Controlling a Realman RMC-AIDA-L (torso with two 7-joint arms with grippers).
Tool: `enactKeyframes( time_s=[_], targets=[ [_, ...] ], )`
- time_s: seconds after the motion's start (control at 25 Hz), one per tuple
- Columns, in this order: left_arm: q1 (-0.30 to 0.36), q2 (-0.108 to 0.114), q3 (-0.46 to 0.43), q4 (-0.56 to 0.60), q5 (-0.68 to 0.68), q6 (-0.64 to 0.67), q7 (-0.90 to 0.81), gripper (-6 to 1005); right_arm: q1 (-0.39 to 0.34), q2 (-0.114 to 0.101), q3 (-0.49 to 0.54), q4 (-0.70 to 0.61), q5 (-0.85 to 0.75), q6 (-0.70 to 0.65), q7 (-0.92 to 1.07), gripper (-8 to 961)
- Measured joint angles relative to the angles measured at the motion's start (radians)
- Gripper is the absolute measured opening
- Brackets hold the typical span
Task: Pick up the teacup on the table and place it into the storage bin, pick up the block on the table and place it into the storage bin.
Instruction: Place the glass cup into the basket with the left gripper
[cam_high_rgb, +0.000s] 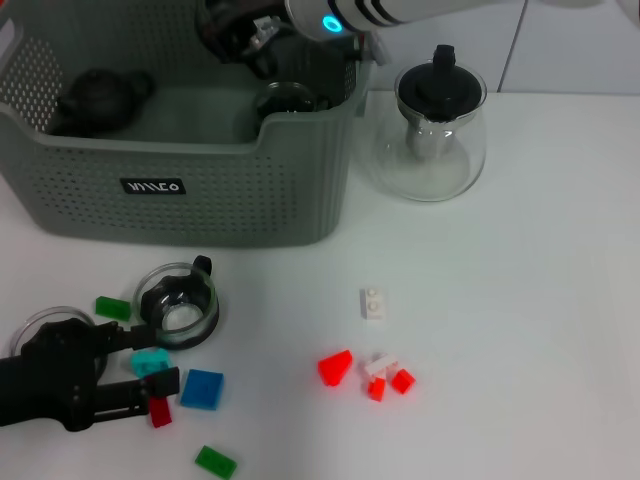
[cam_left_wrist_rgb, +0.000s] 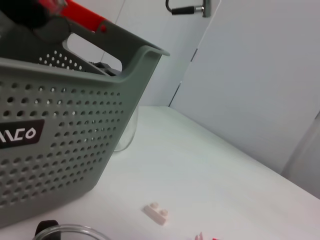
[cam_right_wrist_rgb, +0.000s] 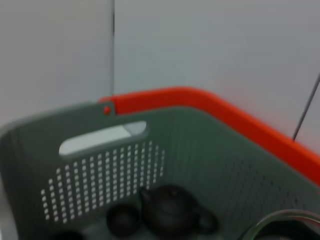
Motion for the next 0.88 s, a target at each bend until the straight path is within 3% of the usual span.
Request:
enactKeyframes(
  time_s=[0.56,0.88],
  targets=[
    [-0.001,-0.001,0.000,0.000,0.008,-0.001,0.000,795,-0.025,-0.003,-0.033,0.013,-0.005,-0.028,0.015,63],
    [-0.001,-0.001,0.000,-0.002,0.008,-0.001,0.000,794,-0.027,-0.004,-0.049,0.018,-0.007,-0.040,0.043,152]
  ],
)
